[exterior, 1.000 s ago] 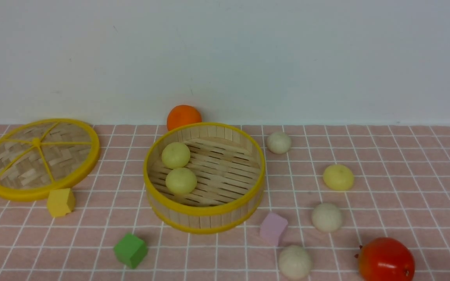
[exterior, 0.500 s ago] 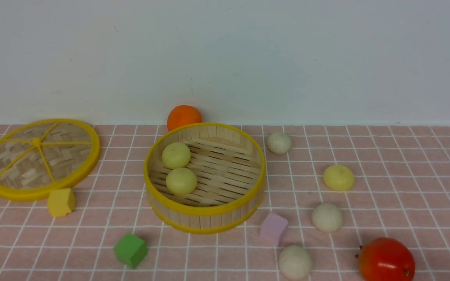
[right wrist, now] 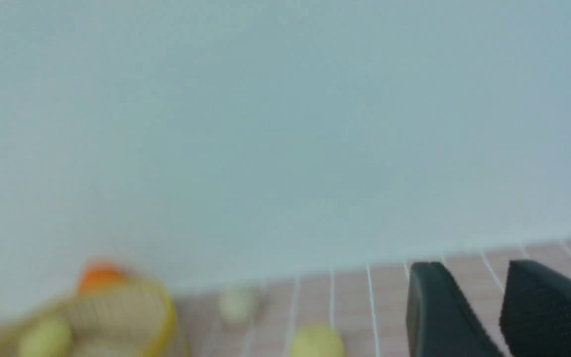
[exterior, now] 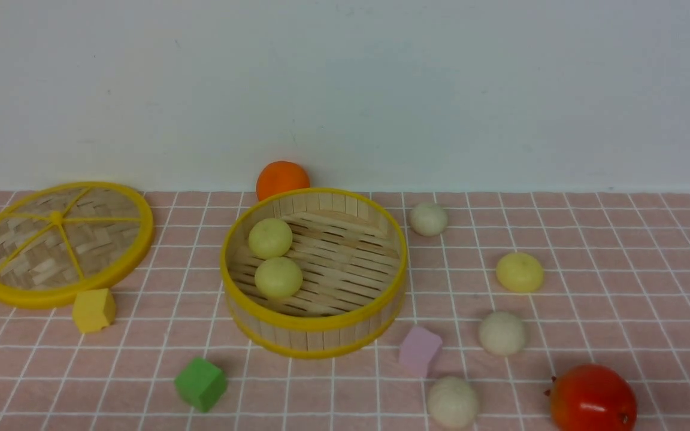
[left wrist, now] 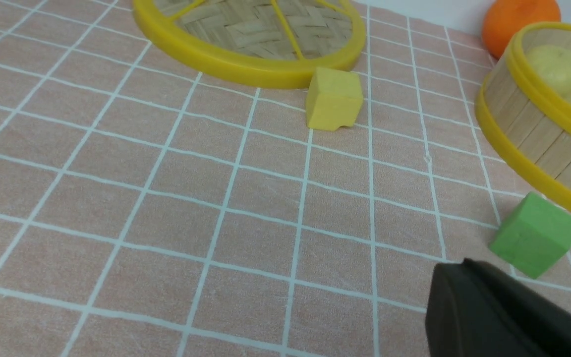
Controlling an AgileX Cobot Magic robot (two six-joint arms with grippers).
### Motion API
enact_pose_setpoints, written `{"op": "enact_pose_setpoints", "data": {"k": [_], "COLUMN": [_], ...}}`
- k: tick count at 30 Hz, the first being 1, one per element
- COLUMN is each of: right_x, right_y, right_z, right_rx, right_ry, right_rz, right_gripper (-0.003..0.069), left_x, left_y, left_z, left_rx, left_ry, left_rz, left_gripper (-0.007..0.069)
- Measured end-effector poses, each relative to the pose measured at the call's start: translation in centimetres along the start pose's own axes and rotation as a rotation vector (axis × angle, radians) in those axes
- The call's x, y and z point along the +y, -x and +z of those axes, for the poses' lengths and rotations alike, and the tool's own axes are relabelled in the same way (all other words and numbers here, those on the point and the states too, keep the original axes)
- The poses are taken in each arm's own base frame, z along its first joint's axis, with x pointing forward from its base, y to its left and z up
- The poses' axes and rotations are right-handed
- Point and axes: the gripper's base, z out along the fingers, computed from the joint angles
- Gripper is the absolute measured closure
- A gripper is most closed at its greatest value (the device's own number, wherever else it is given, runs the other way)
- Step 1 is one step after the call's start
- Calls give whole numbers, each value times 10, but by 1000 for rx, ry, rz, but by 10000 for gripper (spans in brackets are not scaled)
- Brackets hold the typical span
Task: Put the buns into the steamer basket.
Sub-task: Use the right arm to grab a steamed stuffed bun
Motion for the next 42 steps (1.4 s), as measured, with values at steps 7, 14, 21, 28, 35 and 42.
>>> {"op": "enact_pose_setpoints", "data": {"k": [7, 14, 21, 28, 35, 42], "right_x": [15, 35, 34, 82, 141, 164], "right_y": [67, 136, 91, 14, -40, -81], "right_z": [10, 71, 160, 203, 221, 217], "right_rx": [10, 282, 568, 1013, 1393, 1532], "right_ry": [41, 65, 14, 267, 334, 174], "right_rz": [63, 49, 144, -11, -10, -78], "right_gripper": [417, 417, 417, 417, 417, 417], "left_x": [0, 0, 0, 0, 0, 0], "left_y": [0, 0, 0, 0, 0, 0], "left_z": [0, 0, 0, 0, 0, 0], "left_rx": [0, 0, 0, 1, 0, 0], "left_ry": [0, 0, 0, -1, -1, -1], "left_rz": [0, 0, -2, -3, -3, -3], "left_gripper": [601, 594, 586, 580, 573, 570]}}
